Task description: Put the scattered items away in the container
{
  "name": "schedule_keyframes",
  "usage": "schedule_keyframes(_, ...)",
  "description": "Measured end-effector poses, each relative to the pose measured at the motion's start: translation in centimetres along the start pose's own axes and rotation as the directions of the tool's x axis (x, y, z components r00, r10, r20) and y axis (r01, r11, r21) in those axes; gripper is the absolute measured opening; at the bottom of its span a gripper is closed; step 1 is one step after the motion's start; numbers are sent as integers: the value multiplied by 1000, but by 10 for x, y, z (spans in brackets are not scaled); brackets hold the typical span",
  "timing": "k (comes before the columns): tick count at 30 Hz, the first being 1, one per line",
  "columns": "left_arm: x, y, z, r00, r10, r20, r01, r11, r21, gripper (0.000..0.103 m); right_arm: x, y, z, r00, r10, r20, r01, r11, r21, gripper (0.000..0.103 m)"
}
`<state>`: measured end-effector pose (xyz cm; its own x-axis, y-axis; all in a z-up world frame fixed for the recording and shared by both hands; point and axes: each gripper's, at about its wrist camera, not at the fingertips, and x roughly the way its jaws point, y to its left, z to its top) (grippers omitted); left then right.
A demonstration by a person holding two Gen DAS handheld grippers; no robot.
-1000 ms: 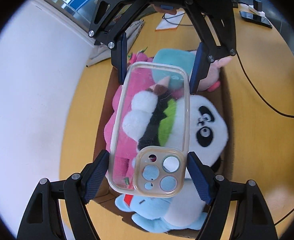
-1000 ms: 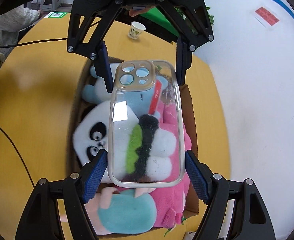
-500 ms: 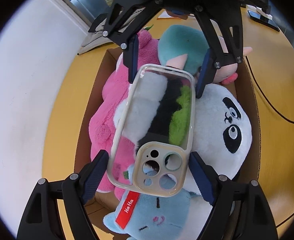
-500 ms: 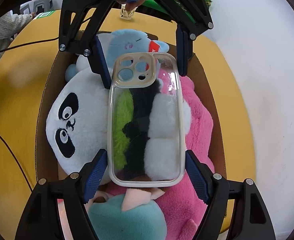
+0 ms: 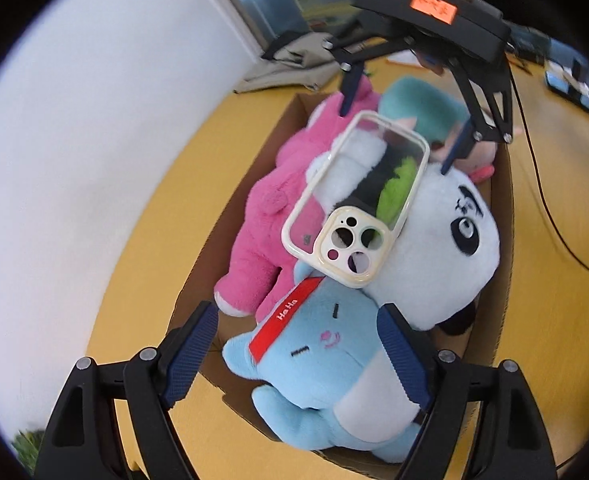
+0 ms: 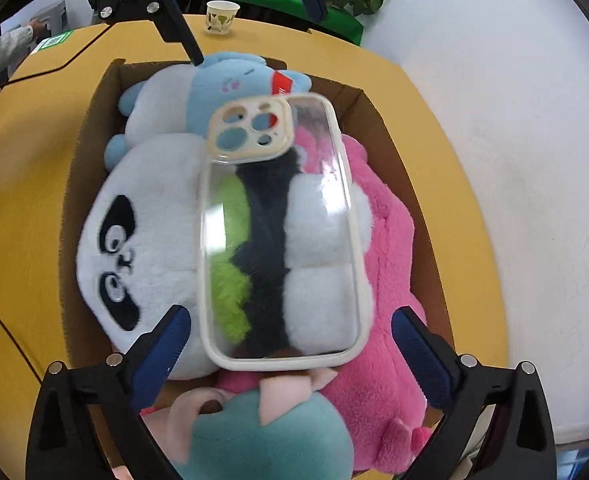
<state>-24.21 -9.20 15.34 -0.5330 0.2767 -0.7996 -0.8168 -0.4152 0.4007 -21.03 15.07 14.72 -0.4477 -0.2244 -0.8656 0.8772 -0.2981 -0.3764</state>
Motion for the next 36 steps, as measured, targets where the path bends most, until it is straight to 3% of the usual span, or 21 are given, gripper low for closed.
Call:
schedule_keyframes(5, -35, -16, -7, 989, 118, 95, -101, 980, -169, 83, -39, -3, -14, 998, -48, 39, 46, 997, 61, 102)
schedule_keyframes(6, -42, -20, -11, 981, 151, 118, -122, 967, -223, 83, -44, 9, -37, 996, -74, 47, 70, 993, 91, 102)
schedule_keyframes(8, -60, -30, -10, 967, 187, 172, -122, 935, -333, 83, -63, 16, -48, 985, -169, 47, 158, 972, 171, 102)
schedule_keyframes(10, -81, -43, -12, 953, 207, 223, -96, 899, -428, 83, -72, 33, -55, 956, -288, 54, 261, 921, 291, 102)
schedule_keyframes(11, -93, -48, -9, 946, 219, 238, -85, 878, -471, 83, -58, 57, -55, 950, -308, 56, 272, 900, 340, 102)
schedule_keyframes(14, -114, -78, -12, 932, 264, 247, -81, 819, -568, 83, -70, 92, -74, 937, -347, 31, 277, 795, 540, 102)
schedule_keyframes(15, -119, -88, -13, 925, 282, 254, -85, 807, -585, 83, -74, 101, -79, 932, -362, 6, 284, 742, 607, 102)
schedule_keyframes(16, -126, -100, -13, 914, 301, 272, -85, 798, -597, 83, -82, 113, -83, 923, -384, -14, 284, 658, 697, 102)
schedule_keyframes(19, -136, -131, -15, 899, 334, 283, -79, 759, -647, 83, -117, 141, -89, 908, -418, 2, 208, 457, 865, 102)
schedule_keyframes(21, -141, -146, -15, 902, 342, 265, -70, 720, -690, 83, -130, 157, -88, 898, -441, -6, 186, 367, 912, 103)
schedule_keyframes(22, -141, -153, -15, 902, 348, 254, -73, 705, -706, 83, -139, 166, -90, 888, -459, -30, 208, 341, 917, 103)
schedule_keyframes(27, -133, -194, -18, 888, 434, 152, -179, 631, -754, 83, -158, 201, -91, 846, -515, -138, 334, 310, 890, 103)
schedule_keyframes(31, -134, -214, -21, 884, 454, 108, -195, 570, -798, 83, -156, 226, -95, 859, -496, -131, 312, 304, 900, 103)
schedule_keyframes(36, -137, -226, -20, 886, 457, 81, -197, 529, -825, 83, -163, 243, -94, 855, -505, -117, 306, 310, 900, 102)
